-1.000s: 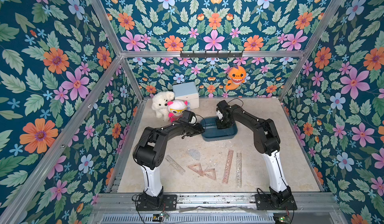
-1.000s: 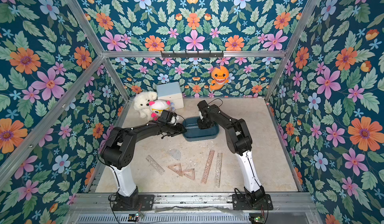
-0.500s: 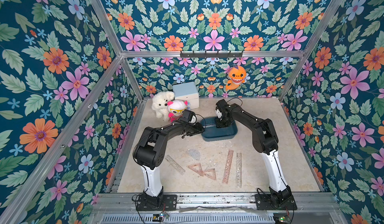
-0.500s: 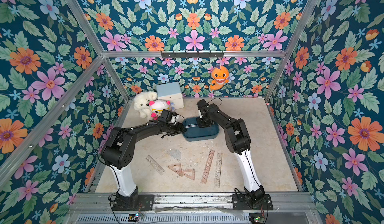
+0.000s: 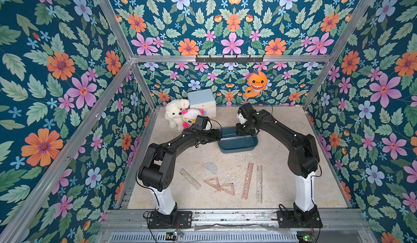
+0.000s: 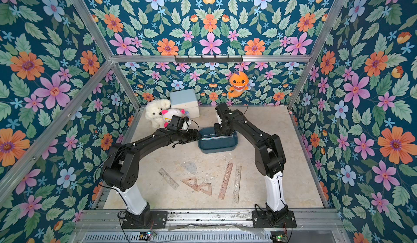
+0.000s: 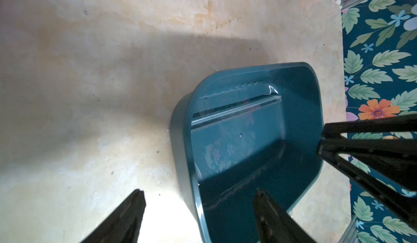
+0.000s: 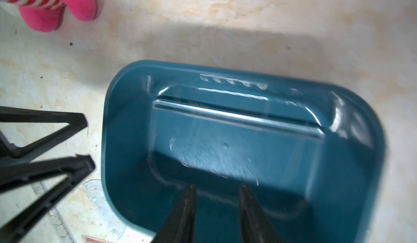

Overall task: Put the scattered rulers into the storage box
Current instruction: Adjust the storage box at the center of the board.

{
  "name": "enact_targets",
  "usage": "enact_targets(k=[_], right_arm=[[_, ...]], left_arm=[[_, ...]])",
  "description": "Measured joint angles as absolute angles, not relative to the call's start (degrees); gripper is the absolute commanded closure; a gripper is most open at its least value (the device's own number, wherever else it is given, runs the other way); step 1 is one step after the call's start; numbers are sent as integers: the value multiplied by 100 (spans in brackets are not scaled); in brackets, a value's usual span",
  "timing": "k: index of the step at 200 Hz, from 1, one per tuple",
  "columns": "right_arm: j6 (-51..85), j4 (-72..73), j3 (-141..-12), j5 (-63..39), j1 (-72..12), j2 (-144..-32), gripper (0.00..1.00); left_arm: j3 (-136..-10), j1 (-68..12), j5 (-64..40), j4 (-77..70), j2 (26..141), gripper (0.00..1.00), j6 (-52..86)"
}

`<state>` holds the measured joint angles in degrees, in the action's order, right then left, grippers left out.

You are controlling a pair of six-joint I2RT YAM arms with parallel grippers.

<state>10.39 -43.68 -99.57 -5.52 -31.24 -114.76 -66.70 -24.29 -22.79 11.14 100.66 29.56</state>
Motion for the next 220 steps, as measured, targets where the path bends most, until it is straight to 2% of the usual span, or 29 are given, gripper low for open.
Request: enact_targets(k=[18, 38, 120, 151, 220], right_arm=[[1275, -4128, -9157, -521, -3009, -10886, 51], [1518, -3863, -8276, -423, -2867, -10298, 48], [2198, -2794, -6080, -611, -2797, -8892, 47], [2381, -2552, -5725, -751, -2838, -8733, 47], [2390, -2071, -5854, -899, -2845, -9124, 48]], left_arm=[[-6399, -2484, -2250, 1166, 9800, 13, 2961], [-6090, -2576, -2239, 1177, 9594, 13, 3000], [-5682, -3061, -2438, 716, 9692, 13, 3426], [-5695, -3076, -2486, 556, 9832, 14, 3470], [-6226, -3085, -2471, 388, 10322, 15, 3581]])
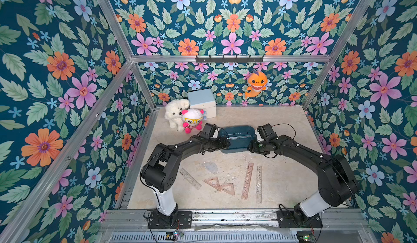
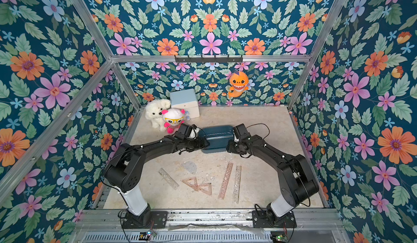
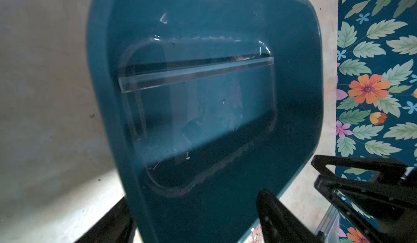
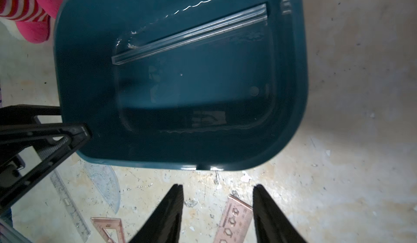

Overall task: Put the scattered rulers into the storage box
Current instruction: Adjust the storage box at the center of the board, then move the ruler to the center of the board.

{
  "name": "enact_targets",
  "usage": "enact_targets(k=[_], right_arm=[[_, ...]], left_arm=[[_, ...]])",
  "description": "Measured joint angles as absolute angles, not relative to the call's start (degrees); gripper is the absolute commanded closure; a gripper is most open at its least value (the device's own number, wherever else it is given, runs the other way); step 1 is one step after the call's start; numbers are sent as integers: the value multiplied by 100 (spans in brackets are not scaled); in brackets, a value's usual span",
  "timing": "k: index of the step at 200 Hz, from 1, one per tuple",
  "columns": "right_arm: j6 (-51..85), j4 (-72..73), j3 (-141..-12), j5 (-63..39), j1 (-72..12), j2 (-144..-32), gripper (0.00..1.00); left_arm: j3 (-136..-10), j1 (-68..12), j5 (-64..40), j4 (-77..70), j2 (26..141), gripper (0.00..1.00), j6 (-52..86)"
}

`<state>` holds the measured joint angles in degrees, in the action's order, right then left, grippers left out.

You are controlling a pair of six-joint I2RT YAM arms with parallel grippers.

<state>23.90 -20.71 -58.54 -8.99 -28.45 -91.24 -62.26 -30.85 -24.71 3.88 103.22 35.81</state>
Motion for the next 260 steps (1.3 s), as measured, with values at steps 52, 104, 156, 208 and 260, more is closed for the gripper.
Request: enact_targets(k=[52, 104, 156, 208, 260], right_arm=[[2386, -1916, -6202, -937, -2908, -9443, 49], [2386, -1942, -6208, -856, -2958, -9227, 49], [2659, -2132, -5752, -342, -3433, -8337, 53], [4195, -2685, -4827, 679, -4626, -7496, 53], [5363, -2652, -4501, 768, -5524, -7885, 53]], left_arm=[[-6720, -3079, -2392, 351, 10667, 15, 3575], [-6764, -3041, -2115, 499, 10359, 13, 3444], [-6473, -3079, -1640, 652, 9623, 13, 3286], [-5470, -3461, -1328, 862, 8661, 14, 3264], [-4890, -3892, -1372, 989, 8377, 15, 3170]])
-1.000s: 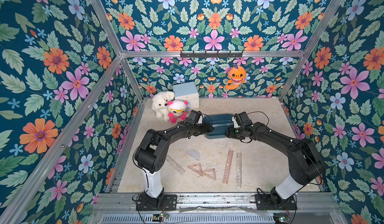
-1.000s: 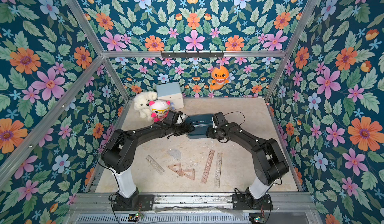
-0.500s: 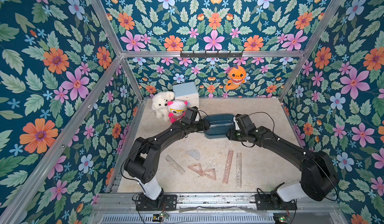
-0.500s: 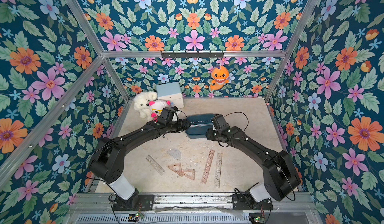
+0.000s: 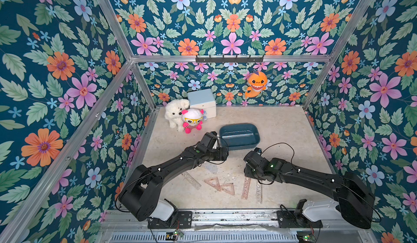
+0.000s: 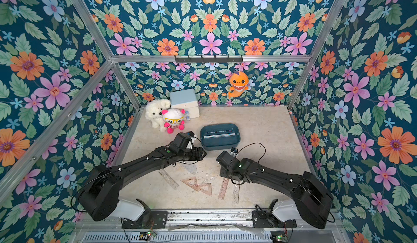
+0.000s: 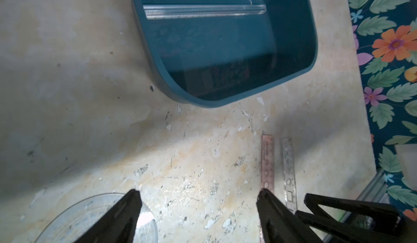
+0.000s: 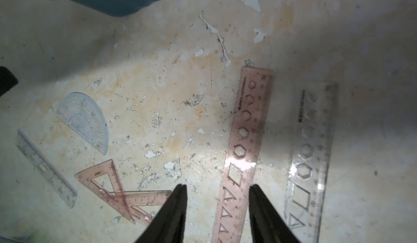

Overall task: Put the scattered rulers into the storage box
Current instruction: Move the ruler to the center of the board.

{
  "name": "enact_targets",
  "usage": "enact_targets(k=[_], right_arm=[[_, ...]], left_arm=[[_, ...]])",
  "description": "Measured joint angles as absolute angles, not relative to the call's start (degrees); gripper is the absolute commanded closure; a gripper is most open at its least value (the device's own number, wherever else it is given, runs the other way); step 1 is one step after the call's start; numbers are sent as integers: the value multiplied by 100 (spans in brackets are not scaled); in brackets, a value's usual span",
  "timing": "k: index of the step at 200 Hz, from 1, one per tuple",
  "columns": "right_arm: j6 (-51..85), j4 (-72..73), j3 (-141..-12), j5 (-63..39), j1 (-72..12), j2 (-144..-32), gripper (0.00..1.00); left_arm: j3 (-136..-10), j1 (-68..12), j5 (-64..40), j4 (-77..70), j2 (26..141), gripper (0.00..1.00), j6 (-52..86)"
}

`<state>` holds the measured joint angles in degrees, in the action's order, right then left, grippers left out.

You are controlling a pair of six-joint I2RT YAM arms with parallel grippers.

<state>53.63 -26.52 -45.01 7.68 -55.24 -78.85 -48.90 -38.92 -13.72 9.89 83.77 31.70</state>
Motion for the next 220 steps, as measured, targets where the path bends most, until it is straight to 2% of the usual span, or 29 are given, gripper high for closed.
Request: enact_targets(k=[40, 85, 131, 220], right_arm=[[5756, -2449, -4497, 709, -5819, -8361, 54], [6112, -2698, -4587, 906, -6058, -8405, 53], [6486, -3048, -4536, 1162, -6064, -8420, 51], [6475, -2947, -4759, 1223, -6036, -9109, 52]], left_arm=[[-4766, -4060, -1653, 967, 8451, 14, 3109], [-4709, -4062, -1811, 856, 8648, 15, 3107], [-4772, -4071, -1885, 834, 8718, 15, 3092], [-4842, -4071, -1898, 760, 8820, 15, 3092]])
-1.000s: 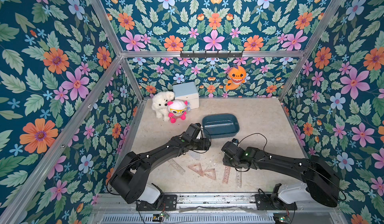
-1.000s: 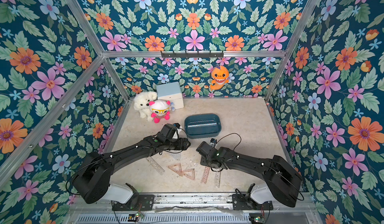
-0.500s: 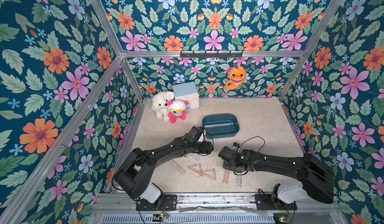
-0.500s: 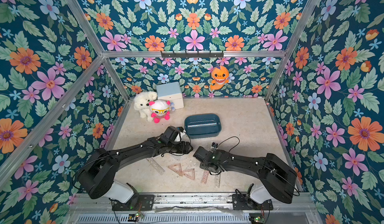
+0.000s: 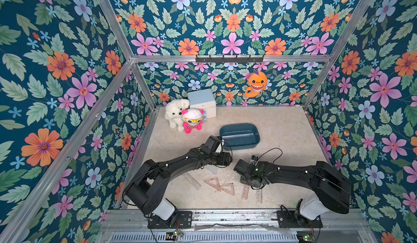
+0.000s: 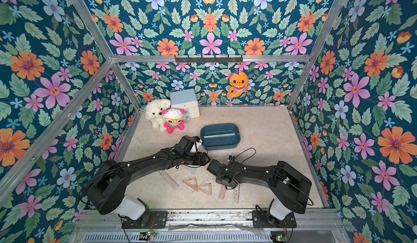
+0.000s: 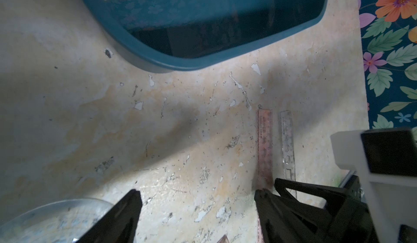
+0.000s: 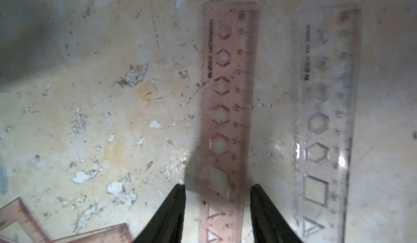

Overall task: Put the scattered rulers into the storage box
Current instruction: Move the ruler to the center of the board.

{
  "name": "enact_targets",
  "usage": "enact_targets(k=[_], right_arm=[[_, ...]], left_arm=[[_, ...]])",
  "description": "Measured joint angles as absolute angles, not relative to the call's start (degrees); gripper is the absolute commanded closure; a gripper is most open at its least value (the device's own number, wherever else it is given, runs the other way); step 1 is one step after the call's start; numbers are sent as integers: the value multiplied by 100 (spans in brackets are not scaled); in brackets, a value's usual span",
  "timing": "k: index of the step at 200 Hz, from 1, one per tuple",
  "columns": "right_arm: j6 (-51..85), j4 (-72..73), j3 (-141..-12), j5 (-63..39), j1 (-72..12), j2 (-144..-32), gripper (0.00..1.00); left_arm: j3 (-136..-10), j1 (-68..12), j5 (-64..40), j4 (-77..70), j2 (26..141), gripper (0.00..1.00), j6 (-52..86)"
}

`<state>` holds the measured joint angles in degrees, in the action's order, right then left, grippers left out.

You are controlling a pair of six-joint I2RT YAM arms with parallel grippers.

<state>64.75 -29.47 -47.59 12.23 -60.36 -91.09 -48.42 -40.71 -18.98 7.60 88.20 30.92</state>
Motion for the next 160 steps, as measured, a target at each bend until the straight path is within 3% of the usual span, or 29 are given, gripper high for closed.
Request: enact_targets(k=[37, 56, 160], right_arm=[[6309, -2932, -4904, 1319, -5959, -9290, 55], [6147, -2932, -4969, 1358, -5907, -9367, 62], [5398, -2880, -5443, 1391, -5583, -9878, 65]], left_arm=[[-4869, -4071, -1900, 744, 8914, 15, 3092], [-4884, -4071, -1900, 733, 8976, 15, 3092], [-4989, -4071, -1898, 729, 9209, 16, 3089]])
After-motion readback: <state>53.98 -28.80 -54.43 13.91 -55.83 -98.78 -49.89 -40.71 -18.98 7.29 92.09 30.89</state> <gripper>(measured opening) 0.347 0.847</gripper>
